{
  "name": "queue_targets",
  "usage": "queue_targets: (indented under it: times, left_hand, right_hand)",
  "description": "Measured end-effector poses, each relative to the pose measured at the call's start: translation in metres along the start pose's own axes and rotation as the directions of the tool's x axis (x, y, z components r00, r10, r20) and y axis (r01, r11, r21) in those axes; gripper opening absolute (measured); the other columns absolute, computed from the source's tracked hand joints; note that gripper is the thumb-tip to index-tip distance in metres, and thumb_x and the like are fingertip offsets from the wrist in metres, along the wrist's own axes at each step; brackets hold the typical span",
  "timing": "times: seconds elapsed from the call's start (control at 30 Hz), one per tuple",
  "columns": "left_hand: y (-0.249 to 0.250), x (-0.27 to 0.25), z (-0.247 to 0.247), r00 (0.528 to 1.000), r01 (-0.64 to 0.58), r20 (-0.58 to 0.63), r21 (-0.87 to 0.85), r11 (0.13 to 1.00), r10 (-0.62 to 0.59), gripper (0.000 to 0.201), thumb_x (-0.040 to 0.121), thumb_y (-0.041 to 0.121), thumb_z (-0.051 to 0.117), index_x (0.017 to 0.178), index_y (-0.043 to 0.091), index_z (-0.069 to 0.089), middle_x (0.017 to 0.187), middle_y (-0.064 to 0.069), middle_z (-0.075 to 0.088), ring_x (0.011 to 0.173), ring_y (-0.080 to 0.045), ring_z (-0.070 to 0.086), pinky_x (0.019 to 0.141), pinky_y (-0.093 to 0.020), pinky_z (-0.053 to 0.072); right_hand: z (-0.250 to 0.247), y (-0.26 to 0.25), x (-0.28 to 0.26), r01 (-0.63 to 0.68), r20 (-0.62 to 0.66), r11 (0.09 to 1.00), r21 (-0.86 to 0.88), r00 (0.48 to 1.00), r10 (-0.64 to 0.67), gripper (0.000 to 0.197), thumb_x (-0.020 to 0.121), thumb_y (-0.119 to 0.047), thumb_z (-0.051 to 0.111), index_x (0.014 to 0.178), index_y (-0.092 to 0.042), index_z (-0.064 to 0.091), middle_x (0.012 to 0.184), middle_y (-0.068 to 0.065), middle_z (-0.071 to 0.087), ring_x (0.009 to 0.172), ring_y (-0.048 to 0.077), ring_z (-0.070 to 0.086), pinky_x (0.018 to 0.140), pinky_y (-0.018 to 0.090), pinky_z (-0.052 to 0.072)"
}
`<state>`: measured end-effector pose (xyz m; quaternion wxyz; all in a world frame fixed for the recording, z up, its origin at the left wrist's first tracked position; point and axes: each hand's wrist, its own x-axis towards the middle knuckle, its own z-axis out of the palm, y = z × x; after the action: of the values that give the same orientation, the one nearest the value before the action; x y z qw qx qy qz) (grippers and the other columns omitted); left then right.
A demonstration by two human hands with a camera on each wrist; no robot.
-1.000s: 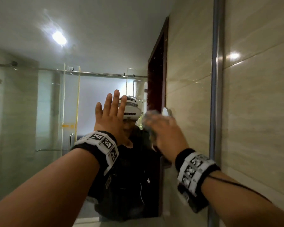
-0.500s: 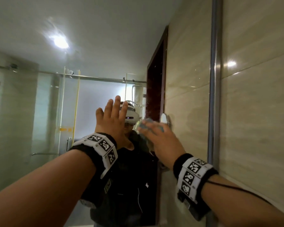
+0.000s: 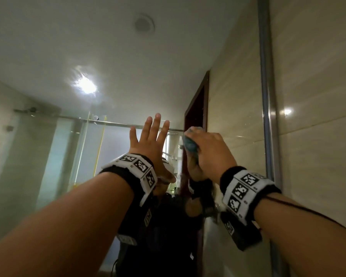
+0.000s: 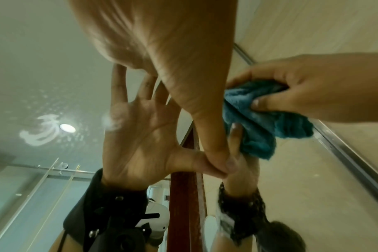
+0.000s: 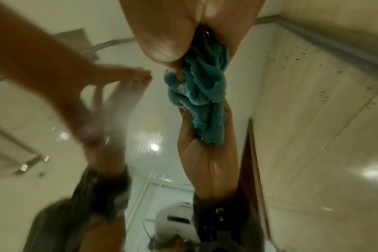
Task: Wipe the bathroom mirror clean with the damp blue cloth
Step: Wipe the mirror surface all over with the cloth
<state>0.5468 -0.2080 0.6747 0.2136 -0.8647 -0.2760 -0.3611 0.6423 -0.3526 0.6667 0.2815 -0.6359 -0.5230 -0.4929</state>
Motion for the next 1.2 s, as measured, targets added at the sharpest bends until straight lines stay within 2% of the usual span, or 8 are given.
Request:
queue_targets:
  times: [0.1,0.3,0.43,0.63,0.8,1.0,1.13,1.2]
  left_hand:
    - [0.001,0.0,0.003,1.0,0.004,0.0,-0.011,1.0,-0.004,0.153,0.045,0.084,0.064,0.134,0.018,-0.041,0.144,-0.007,-0.044,0.137,-0.027,-0.033,0.111,-0.058,-0.009]
    - [0.002,0.001,-0.001,1.0,0.014,0.021,-0.008,1.0,-0.014,0.151,0.048,0.083,0.065,0.135,0.018,-0.04,0.144,-0.007,-0.044,0.137,-0.027,-0.034,0.111,-0.057,-0.008]
    - [0.003,-0.002,-0.004,1.0,0.011,0.024,-0.026,1.0,-0.011,0.152,0.047,0.082,0.067,0.137,0.018,-0.038,0.146,-0.006,-0.041,0.138,-0.026,-0.032,0.112,-0.058,-0.006]
    - [0.001,0.001,-0.002,0.999,0.013,0.03,-0.026,1.0,-0.012,0.152,0.048,0.082,0.066,0.137,0.019,-0.039,0.145,-0.007,-0.043,0.137,-0.027,-0.033,0.112,-0.06,-0.005]
    - [0.001,0.0,-0.005,1.0,0.008,0.026,-0.026,1.0,-0.008,0.153,0.046,0.082,0.067,0.137,0.019,-0.038,0.146,-0.006,-0.042,0.138,-0.027,-0.031,0.112,-0.06,-0.003]
    - [0.003,-0.003,-0.004,1.0,0.015,-0.002,-0.012,1.0,-0.015,0.149,0.049,0.083,0.065,0.139,0.019,-0.036,0.147,-0.006,-0.04,0.139,-0.027,-0.03,0.113,-0.058,-0.005]
    - [0.001,-0.003,-0.006,1.0,0.011,0.009,-0.048,0.999,-0.01,0.152,0.046,0.08,0.069,0.14,0.021,-0.035,0.147,-0.005,-0.041,0.139,-0.026,-0.03,0.113,-0.058,-0.005]
    - [0.001,-0.002,-0.007,1.0,0.001,0.022,-0.032,1.0,0.0,0.153,0.045,0.081,0.068,0.138,0.021,-0.037,0.146,-0.005,-0.042,0.138,-0.026,-0.03,0.112,-0.059,-0.005]
  right_hand:
    - [0.001,-0.006,0.017,-0.175,-0.098,0.983,0.057,0.979,0.18,0.054,0.081,0.003,0.053,0.127,-0.022,0.045,0.094,-0.009,0.043,0.099,0.014,0.048,0.093,0.028,0.044]
    - [0.014,-0.014,0.016,0.057,0.014,0.996,-0.068,0.998,-0.056,0.027,0.084,-0.005,0.055,0.101,-0.025,0.055,0.098,-0.008,0.057,0.09,0.012,0.053,0.084,0.029,0.049]
    - [-0.011,0.001,0.046,-0.192,-0.121,0.981,0.005,0.974,0.191,0.039,0.087,0.0,0.05,0.122,-0.017,0.055,0.122,0.002,0.057,0.108,0.019,0.055,0.09,0.015,0.035]
    - [0.0,-0.019,0.018,0.103,0.074,0.984,-0.144,0.993,-0.093,0.031,0.083,-0.002,0.05,0.109,-0.014,0.06,0.117,0.001,0.058,0.105,0.02,0.055,0.092,0.029,0.042]
    - [-0.013,0.0,0.049,-0.166,-0.027,0.978,-0.127,0.986,0.164,0.056,0.087,-0.002,0.051,0.138,-0.021,0.04,0.141,0.005,0.04,0.122,0.02,0.046,0.098,0.021,0.034]
    - [0.008,-0.025,0.017,0.073,0.021,0.985,-0.158,0.997,-0.071,0.042,0.083,-0.005,0.053,0.123,-0.017,0.052,0.129,0.005,0.051,0.108,0.025,0.054,0.09,0.035,0.044]
    - [-0.005,-0.011,0.044,-0.093,-0.014,0.991,-0.092,0.996,0.092,0.052,0.086,-0.004,0.051,0.137,-0.014,0.043,0.147,0.006,0.033,0.122,0.015,0.043,0.1,0.019,0.031]
    - [0.0,-0.013,0.046,-0.152,-0.073,0.982,-0.113,0.987,0.144,0.057,0.082,-0.003,0.055,0.136,-0.017,0.044,0.144,0.005,0.036,0.121,0.021,0.045,0.101,0.025,0.035]
